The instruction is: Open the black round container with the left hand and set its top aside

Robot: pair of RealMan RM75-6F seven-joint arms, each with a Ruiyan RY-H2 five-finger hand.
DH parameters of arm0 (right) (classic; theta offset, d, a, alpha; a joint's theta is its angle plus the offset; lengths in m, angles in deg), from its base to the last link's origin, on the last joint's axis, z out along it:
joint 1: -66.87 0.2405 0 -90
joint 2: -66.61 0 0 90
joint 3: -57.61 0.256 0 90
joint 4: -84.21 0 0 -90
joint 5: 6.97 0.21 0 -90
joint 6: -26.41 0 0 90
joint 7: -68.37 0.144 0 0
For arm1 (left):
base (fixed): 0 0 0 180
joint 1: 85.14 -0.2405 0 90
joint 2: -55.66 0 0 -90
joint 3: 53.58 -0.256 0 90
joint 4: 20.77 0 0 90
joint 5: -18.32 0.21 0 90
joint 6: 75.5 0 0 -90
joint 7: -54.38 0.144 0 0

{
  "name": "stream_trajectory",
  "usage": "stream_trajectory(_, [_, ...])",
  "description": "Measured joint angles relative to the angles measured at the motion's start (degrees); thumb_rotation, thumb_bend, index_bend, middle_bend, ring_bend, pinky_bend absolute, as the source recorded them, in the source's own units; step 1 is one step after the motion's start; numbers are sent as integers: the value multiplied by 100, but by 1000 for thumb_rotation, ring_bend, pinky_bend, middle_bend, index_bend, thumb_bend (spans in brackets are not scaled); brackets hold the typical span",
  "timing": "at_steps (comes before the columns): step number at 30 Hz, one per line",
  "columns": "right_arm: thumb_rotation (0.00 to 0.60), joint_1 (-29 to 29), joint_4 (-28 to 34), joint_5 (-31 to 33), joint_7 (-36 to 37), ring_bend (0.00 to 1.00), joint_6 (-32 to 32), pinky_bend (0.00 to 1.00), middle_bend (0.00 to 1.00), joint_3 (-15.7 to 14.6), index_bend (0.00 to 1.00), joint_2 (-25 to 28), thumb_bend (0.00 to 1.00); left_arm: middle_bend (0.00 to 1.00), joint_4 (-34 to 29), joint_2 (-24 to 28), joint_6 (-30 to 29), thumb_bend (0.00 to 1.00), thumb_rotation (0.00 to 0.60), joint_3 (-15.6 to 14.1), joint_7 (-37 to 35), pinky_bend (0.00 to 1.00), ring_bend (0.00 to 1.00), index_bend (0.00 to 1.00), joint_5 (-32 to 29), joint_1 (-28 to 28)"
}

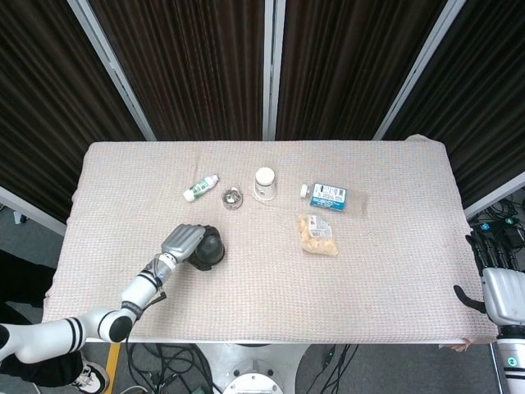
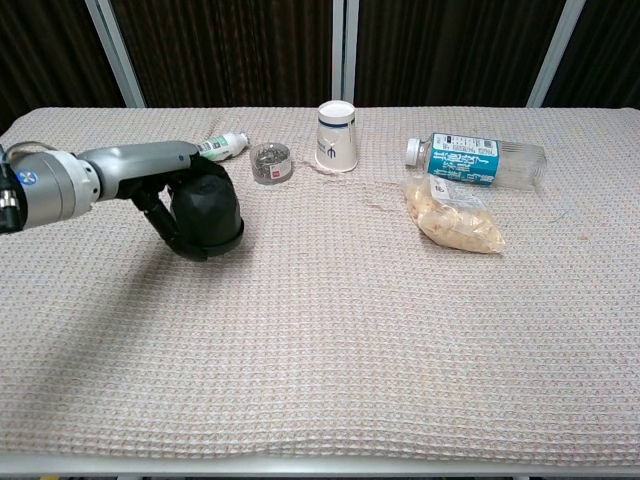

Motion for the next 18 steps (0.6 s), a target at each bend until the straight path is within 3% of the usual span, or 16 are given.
stream_trajectory(11, [600, 22, 3, 19, -14, 0, -55, 0, 3, -6, 12, 3, 153, 495, -1172, 155, -1223, 208, 600, -471, -1418, 462, 357, 436, 2471, -239])
stream_trajectory(14, [600, 28, 11, 32, -13, 0, -71, 0, 3, -6, 12, 7, 153, 495, -1091, 81, -1469, 209, 600, -480, -1450, 462, 357, 436, 2665, -237])
stream_trajectory(18, [600, 23, 22, 42, 2, 0, -48, 0, 3, 9, 12, 24, 153, 495, -479, -87, -1418, 209, 600, -267, -1309, 462, 357, 436, 2327, -167])
